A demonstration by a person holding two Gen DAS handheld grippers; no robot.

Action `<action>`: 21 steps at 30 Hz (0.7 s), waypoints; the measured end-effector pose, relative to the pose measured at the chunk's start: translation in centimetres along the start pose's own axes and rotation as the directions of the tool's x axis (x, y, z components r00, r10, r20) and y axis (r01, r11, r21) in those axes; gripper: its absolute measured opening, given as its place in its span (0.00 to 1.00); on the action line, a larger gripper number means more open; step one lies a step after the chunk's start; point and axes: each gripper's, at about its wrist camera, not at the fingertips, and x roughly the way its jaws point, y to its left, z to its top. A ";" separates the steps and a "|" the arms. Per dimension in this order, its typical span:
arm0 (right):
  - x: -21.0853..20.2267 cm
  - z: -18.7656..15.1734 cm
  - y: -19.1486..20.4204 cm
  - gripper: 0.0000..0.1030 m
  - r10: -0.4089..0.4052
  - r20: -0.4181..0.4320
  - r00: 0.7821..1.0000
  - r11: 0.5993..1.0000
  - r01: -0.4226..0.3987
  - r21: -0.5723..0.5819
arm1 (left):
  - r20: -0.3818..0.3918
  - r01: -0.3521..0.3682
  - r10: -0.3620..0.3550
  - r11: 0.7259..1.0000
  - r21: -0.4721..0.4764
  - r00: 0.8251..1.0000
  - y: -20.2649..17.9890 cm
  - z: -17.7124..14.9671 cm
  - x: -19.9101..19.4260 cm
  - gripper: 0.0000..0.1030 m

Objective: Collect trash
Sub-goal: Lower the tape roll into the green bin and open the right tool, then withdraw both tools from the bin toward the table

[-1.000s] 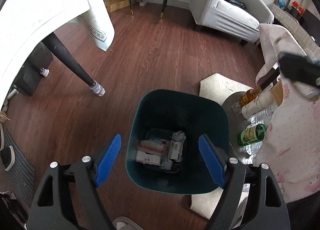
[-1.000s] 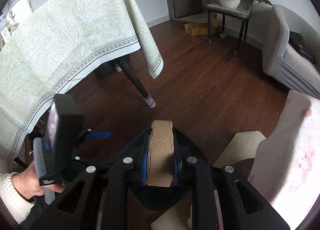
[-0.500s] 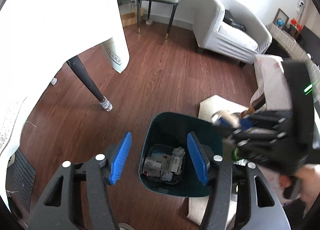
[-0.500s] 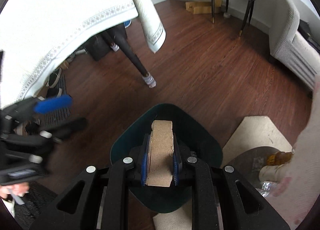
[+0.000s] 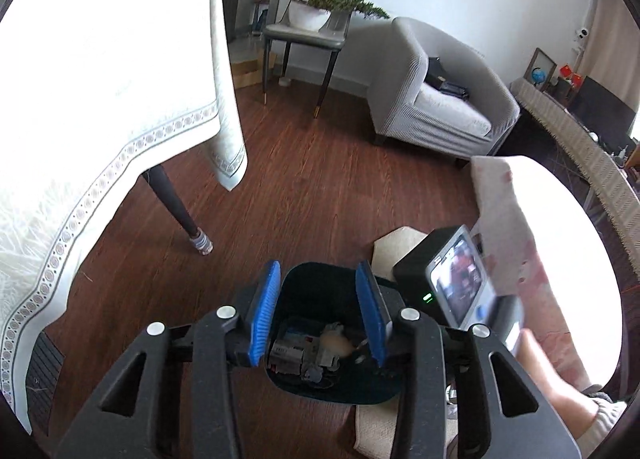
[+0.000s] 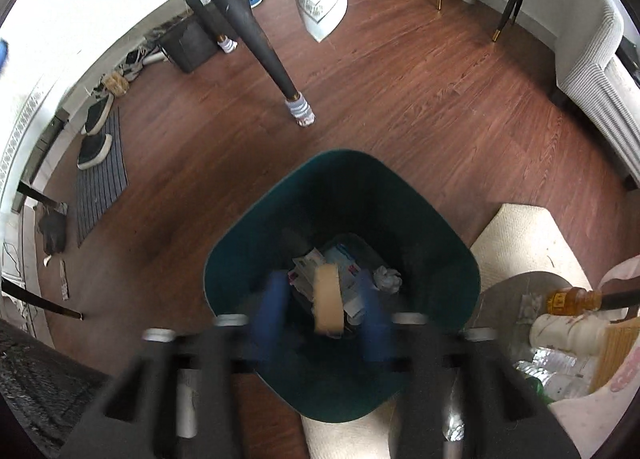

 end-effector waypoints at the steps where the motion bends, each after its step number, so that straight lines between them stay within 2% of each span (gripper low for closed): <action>1: 0.0 -0.1 0.1 0.55 -0.005 -0.004 1.000 1.000 0.005 -0.004 | 0.007 0.000 0.000 1.000 0.003 1.000 -0.2 0.1 -0.3 0.40; 3: -0.2 -0.6 0.1 0.55 -0.012 -0.005 1.000 1.000 0.012 -0.011 | 0.017 0.001 -0.001 1.000 0.017 1.000 -0.7 0.2 -0.9 0.40; 6: -1.1 -0.8 0.1 0.49 -0.017 0.008 1.000 1.000 0.018 -0.017 | 0.039 -0.008 0.006 0.999 0.050 0.999 -1.4 0.4 -1.6 0.40; 12: -5.0 -1.2 -0.4 0.44 -0.009 0.089 0.996 1.000 0.010 -0.007 | 0.056 -0.009 0.005 0.998 0.066 0.998 -2.2 0.4 -2.8 0.40; 18: -10.8 -1.9 -0.2 0.43 -0.025 0.214 0.977 1.000 0.026 -0.003 | 0.086 -0.019 0.012 0.996 0.084 0.996 -3.1 0.4 -4.4 0.40; 21: -13.9 -2.7 -0.6 0.40 -0.048 0.279 0.959 0.999 0.046 0.012 | 0.109 -0.027 0.017 0.995 0.098 0.994 -4.0 0.2 -5.3 0.45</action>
